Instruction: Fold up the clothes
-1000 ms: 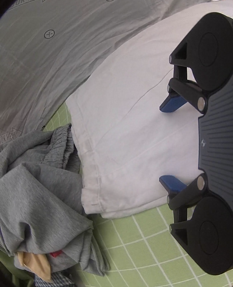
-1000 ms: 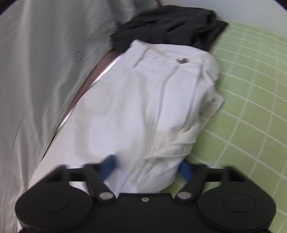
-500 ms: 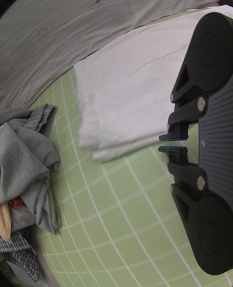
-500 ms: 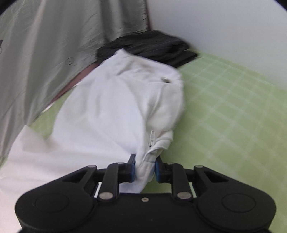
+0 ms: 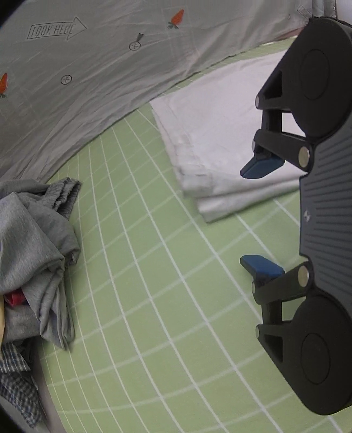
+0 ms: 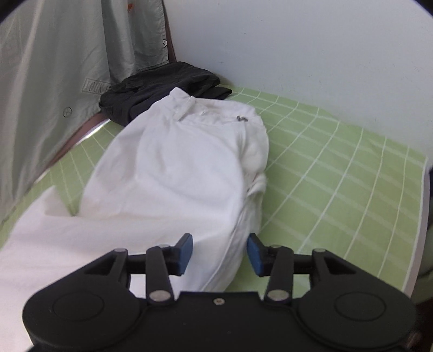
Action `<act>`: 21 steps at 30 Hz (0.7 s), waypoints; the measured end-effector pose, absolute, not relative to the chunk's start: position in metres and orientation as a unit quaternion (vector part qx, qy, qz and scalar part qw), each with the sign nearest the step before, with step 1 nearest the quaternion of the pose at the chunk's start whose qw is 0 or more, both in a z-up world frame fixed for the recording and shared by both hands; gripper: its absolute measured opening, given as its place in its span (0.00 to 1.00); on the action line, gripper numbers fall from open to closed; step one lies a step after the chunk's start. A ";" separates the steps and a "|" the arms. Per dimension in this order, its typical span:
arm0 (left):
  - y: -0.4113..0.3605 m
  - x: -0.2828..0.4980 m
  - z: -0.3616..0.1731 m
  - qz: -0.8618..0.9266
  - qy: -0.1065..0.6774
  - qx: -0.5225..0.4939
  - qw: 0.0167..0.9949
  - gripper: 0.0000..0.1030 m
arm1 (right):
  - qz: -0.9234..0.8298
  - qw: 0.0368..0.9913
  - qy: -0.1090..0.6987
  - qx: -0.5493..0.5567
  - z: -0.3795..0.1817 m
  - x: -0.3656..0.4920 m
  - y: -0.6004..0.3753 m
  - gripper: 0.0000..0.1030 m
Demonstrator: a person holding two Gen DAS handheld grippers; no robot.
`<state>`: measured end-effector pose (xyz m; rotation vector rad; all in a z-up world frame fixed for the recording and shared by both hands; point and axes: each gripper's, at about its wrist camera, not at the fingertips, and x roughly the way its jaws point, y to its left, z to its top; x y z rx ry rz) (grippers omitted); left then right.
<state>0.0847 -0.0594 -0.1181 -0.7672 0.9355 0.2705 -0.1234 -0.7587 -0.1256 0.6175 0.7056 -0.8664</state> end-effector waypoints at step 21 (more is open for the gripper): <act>0.010 0.057 -0.098 0.159 0.447 -0.237 0.848 0.10 | -0.361 0.804 0.349 0.319 -0.127 -0.138 -0.595 0.53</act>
